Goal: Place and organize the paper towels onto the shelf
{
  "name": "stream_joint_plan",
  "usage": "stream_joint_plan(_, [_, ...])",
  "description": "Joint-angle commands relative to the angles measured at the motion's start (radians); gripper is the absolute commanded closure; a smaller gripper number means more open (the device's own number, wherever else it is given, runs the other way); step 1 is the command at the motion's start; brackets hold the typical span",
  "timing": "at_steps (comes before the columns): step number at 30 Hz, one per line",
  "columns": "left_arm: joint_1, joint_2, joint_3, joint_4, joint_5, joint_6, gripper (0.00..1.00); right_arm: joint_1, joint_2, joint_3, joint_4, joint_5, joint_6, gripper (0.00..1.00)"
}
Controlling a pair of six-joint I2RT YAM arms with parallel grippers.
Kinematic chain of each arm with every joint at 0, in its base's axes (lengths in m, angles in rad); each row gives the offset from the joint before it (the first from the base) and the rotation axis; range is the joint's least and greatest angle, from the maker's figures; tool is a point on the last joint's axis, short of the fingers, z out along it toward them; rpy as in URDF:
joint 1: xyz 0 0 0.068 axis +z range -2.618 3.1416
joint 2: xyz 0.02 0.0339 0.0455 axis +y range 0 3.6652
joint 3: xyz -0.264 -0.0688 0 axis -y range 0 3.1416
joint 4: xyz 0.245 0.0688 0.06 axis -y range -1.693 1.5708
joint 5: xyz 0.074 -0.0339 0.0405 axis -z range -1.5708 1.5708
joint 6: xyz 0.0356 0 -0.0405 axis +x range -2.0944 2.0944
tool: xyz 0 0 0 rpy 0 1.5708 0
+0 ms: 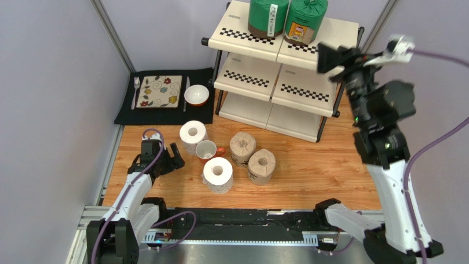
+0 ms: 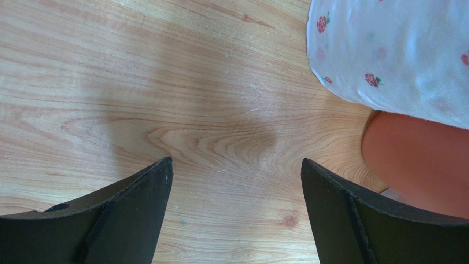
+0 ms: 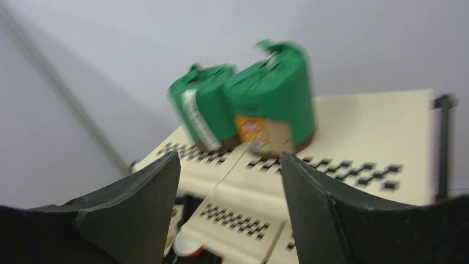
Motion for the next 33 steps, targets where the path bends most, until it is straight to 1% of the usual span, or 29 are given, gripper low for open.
stream_joint_plan(1, [0.003, -0.009, 0.004, -0.004, 0.014, 0.007, 0.04, 0.281, -0.161, -0.289, 0.003, 0.206, -0.090, 0.22])
stream_joint_plan(2, [0.001, -0.011, 0.007, -0.007, 0.008, 0.007, 0.04, 0.365, -0.228, -0.335, -0.011, 0.217, -0.079, 0.20])
stream_joint_plan(3, [0.003, -0.011, 0.008, -0.014, 0.006, 0.010, 0.02, 0.406, -0.258, -0.376, -0.016, 0.235, -0.047, 0.19])
stream_joint_plan(4, [0.001, -0.011, 0.011, -0.019, -0.005, 0.012, 0.01, 0.444, -0.278, -0.454, -0.016, 0.234, -0.041, 0.16])
stream_joint_plan(5, [0.003, -0.011, 0.014, -0.023, -0.009, 0.014, 0.01, 0.522, -0.307, -0.482, -0.022, 0.234, -0.041, 0.15])
stream_joint_plan(7, [0.003, -0.011, 0.017, -0.034, -0.023, 0.015, 0.01, 0.606, -0.305, -0.513, -0.058, 0.265, -0.044, 0.13])
stream_joint_plan(8, [0.001, -0.014, 0.019, -0.037, -0.028, 0.015, 0.01, 0.687, -0.289, -0.533, -0.095, 0.271, -0.047, 0.13])
stream_joint_plan(9, [0.003, -0.014, 0.019, -0.040, -0.029, 0.015, 0.01, 0.728, -0.273, -0.549, -0.112, 0.282, -0.045, 0.12])
stream_joint_plan(10, [0.003, -0.012, 0.019, -0.039, -0.034, 0.015, 0.01, 0.765, -0.260, -0.564, -0.124, 0.324, -0.030, 0.12])
stream_joint_plan(11, [0.001, -0.012, 0.019, -0.040, -0.035, 0.015, 0.01, 0.830, -0.247, -0.605, -0.140, 0.349, -0.013, 0.11])
stream_joint_plan(12, [0.003, -0.012, 0.019, -0.039, -0.037, 0.015, 0.01, 0.852, -0.215, -0.624, -0.149, 0.390, 0.005, 0.11])
stream_joint_plan(13, [0.003, -0.008, 0.019, -0.040, -0.038, 0.015, 0.01, 0.868, -0.200, -0.638, -0.163, 0.415, 0.043, 0.11])
stream_joint_plan(14, [0.003, -0.003, 0.019, -0.040, -0.037, 0.015, 0.01, 0.871, -0.178, -0.648, -0.222, 0.439, 0.142, 0.11])
stream_joint_plan(16, [0.001, 0.003, 0.022, -0.045, -0.032, 0.014, 0.01, 0.872, -0.119, -0.655, -0.311, 0.524, 0.267, 0.10])
stream_joint_plan(17, [0.003, 0.004, 0.021, -0.043, -0.031, 0.014, 0.01, 0.869, -0.105, -0.658, -0.369, 0.533, 0.334, 0.10])
stream_joint_plan(19, [0.003, 0.006, 0.021, -0.043, -0.025, 0.014, 0.01, 0.869, -0.068, -0.661, -0.426, 0.573, 0.396, 0.12])
stream_joint_plan(20, [0.001, 0.006, 0.019, -0.043, -0.026, 0.014, 0.01, 0.862, -0.059, -0.658, -0.492, 0.584, 0.471, 0.12])
stream_joint_plan(22, [0.003, 0.003, 0.019, -0.043, -0.022, 0.014, 0.01, 0.842, -0.036, -0.650, -0.568, 0.587, 0.542, 0.15])
stream_joint_plan(23, [0.003, 0.003, 0.019, -0.043, -0.022, 0.012, 0.01, 0.820, -0.032, -0.650, -0.639, 0.581, 0.577, 0.16])
stream_joint_plan(24, [0.003, 0.001, 0.021, -0.045, -0.025, 0.012, 0.01, 0.811, -0.032, -0.654, -0.667, 0.547, 0.641, 0.16])
stream_joint_plan(27, [0.003, -0.003, 0.021, -0.045, -0.029, 0.014, 0.01, 0.802, -0.046, -0.708, -0.684, 0.474, 0.686, 0.17])
stream_joint_plan(29, [0.001, -0.008, 0.019, -0.045, -0.029, 0.012, 0.01, 0.802, -0.066, -0.760, -0.681, 0.455, 0.714, 0.17])
stream_joint_plan(33, [0.003, -0.006, 0.018, -0.040, -0.026, 0.012, 0.01, 0.800, -0.111, -0.835, -0.620, 0.420, 0.725, 0.18])
